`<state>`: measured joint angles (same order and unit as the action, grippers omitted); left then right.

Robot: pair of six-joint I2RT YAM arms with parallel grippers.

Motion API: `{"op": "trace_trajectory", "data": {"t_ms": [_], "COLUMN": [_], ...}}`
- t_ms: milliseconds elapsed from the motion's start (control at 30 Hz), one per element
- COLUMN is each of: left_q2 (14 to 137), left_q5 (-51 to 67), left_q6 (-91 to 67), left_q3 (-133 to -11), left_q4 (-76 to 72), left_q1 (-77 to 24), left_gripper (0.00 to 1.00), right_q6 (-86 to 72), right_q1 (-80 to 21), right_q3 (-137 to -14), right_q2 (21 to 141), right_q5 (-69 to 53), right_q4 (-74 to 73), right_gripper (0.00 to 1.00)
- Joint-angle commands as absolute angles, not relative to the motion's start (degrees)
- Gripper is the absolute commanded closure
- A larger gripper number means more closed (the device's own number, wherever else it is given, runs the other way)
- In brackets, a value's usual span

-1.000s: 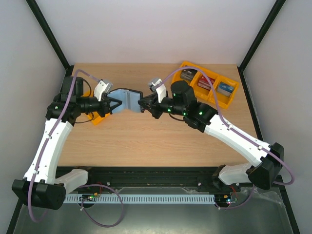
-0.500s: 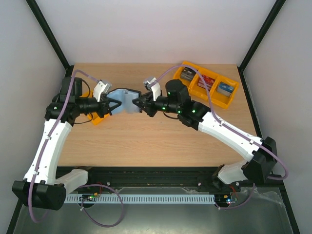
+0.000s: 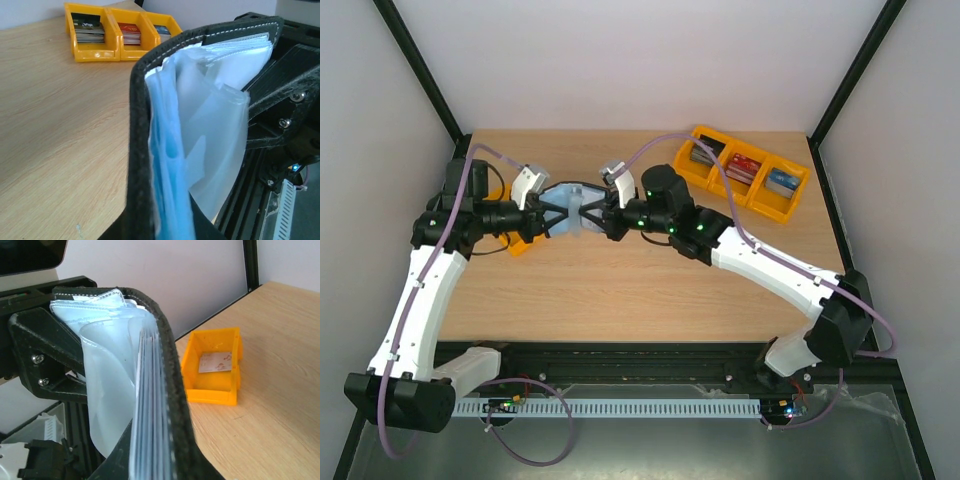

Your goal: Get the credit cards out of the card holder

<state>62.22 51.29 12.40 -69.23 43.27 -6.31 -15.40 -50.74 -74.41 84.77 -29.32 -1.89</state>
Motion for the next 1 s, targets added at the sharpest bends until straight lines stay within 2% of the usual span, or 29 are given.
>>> {"op": "trace_trajectory", "data": {"t_ms": [0,67,100,133,233,333,400,467,533,567,600,733,833,967], "left_q2": [60.6,60.6,60.6,60.6,60.7,60.9,60.9,60.8,60.6,60.6,60.5,60.1,60.0,60.0], "left_q5": [53.2,52.1,51.2,50.2,48.8,47.8,46.7,45.7,45.4,45.5,45.7,47.4,50.2,50.6], "left_q6": [13.1,13.3,13.4,13.5,13.7,13.4,13.6,13.3,13.3,13.3,13.3,13.6,13.4,13.2], "left_q3": [-68.7,-68.6,-68.7,-68.8,-68.5,-67.8,-67.3,-66.8,-66.8,-66.9,-67.1,-67.8,-68.3,-68.7], "left_q4": [42.6,42.6,42.5,42.5,42.3,41.5,41.2,41.0,41.0,41.0,41.2,42.1,42.4,42.5], "left_q1": [-6.6,-6.6,-6.6,-6.6,-6.6,-6.9,-7.1,-7.2,-7.1,-7.1,-7.1,-6.7,-6.1,-5.7], "left_gripper": [0.77,0.47,0.36,0.28,0.15,0.15,0.22,0.37,0.66,0.85,0.95,0.98,0.98,0.98], "right_q6": [-17.6,-18.4,-18.6,-18.7,-18.7,-18.6,-18.4,-17.7,-16.7,-16.0,-15.4,-13.5,-12.2,-11.0], "right_q1": [-51.5,-51.4,-51.4,-51.5,-51.5,-51.5,-51.5,-51.5,-51.5,-51.6,-51.5,-50.4,-49.4,-47.7], "right_q3": [-76.3,-76.4,-76.4,-76.4,-76.6,-76.6,-76.6,-76.3,-76.0,-75.8,-75.3,-72.3,-71.4,-70.2], "right_q2": [85.2,85.3,85.4,85.3,85.3,85.0,84.6,83.9,83.2,82.7,82.1,79.1,78.0,76.3], "right_q5": [-27.5,-26.8,-26.5,-26.2,-27.2,-28.4,-29.5,-31.9,-34.8,-35.6,-35.9,-35.6,-35.3,-35.2], "right_q4": [0.5,0.1,0.0,-0.4,-0.9,-0.8,-0.7,-0.3,-0.3,-0.6,-0.6,-0.7,-2.7,-4.6], "right_gripper": [0.98,0.98,0.98,0.98,0.98,0.98,0.98,0.98,0.98,0.98,0.97,0.74,0.67,0.63]}}
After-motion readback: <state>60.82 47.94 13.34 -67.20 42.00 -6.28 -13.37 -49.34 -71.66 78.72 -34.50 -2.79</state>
